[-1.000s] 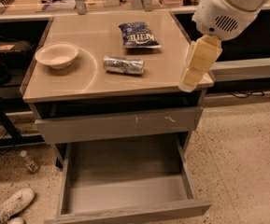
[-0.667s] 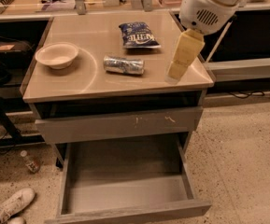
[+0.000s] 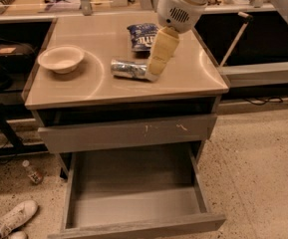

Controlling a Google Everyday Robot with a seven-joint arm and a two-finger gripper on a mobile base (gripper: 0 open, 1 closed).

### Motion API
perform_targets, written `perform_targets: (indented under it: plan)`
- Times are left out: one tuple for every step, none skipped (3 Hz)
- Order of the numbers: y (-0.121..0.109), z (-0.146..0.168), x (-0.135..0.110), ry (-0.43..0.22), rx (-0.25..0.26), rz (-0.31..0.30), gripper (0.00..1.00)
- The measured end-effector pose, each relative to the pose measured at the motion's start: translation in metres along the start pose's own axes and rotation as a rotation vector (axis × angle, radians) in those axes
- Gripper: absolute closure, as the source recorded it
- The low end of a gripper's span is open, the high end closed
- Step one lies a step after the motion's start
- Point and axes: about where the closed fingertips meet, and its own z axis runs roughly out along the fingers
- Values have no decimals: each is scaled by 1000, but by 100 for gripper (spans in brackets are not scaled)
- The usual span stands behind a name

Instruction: Place redbull can into middle drawer

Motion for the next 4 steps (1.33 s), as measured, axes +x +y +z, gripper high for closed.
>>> perform_targets:
  plan:
    - [-8,31,-20,-1,-50,-17,0]
    - [-12,38,-20,-11,-56,-6,0]
    - [-28,53,-28,-37,-61,-14,0]
    - [-51,71,-35,-44,-69,-16,0]
